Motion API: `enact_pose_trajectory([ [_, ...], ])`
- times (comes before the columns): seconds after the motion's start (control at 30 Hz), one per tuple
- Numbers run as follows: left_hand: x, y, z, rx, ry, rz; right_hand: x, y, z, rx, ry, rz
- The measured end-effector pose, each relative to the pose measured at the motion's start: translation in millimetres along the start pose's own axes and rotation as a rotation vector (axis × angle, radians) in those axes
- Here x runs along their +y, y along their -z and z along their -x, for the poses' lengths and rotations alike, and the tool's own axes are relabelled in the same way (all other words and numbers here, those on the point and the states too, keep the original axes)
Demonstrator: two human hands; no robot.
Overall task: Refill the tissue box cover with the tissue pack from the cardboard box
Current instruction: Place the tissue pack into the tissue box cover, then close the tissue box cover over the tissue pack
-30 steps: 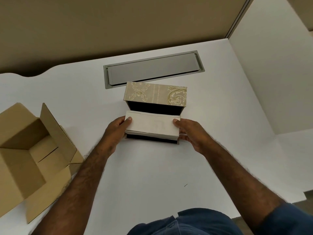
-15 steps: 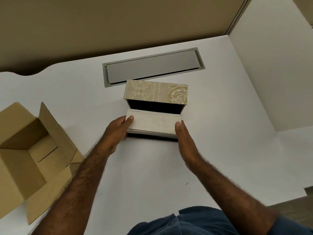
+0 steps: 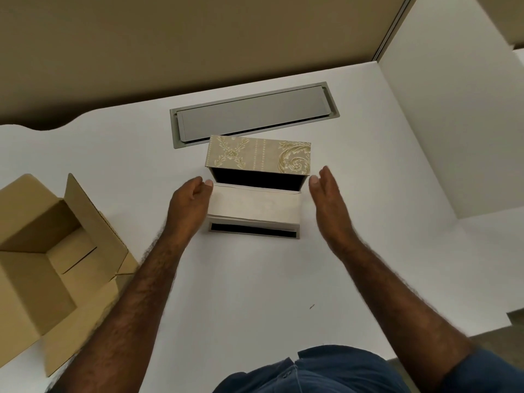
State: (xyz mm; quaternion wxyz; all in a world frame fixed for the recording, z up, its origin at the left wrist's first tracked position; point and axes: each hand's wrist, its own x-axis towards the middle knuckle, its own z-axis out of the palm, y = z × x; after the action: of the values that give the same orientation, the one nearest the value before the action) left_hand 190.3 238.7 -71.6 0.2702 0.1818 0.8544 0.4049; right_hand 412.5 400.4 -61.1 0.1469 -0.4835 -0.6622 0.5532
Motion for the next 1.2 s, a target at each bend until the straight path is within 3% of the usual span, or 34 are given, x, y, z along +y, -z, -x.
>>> enact_pose_trajectory([
  [0.17,13,9,-9,-0.004,-0.109,0.110,-24,12,-35,-0.064,0.135,0.059],
  [0.4,9,12,-10,-0.022,-0.087,0.174,-37,17,-52,-0.199,0.262,0.294],
  [0.83,-24,17,17,0.009,-0.079,0.195,16,7,1,-0.105,0.641,0.600],
  [1.2,-51,17,31,0.030,-0.126,0.015,55,-2,21,0.056,0.846,0.787],
])
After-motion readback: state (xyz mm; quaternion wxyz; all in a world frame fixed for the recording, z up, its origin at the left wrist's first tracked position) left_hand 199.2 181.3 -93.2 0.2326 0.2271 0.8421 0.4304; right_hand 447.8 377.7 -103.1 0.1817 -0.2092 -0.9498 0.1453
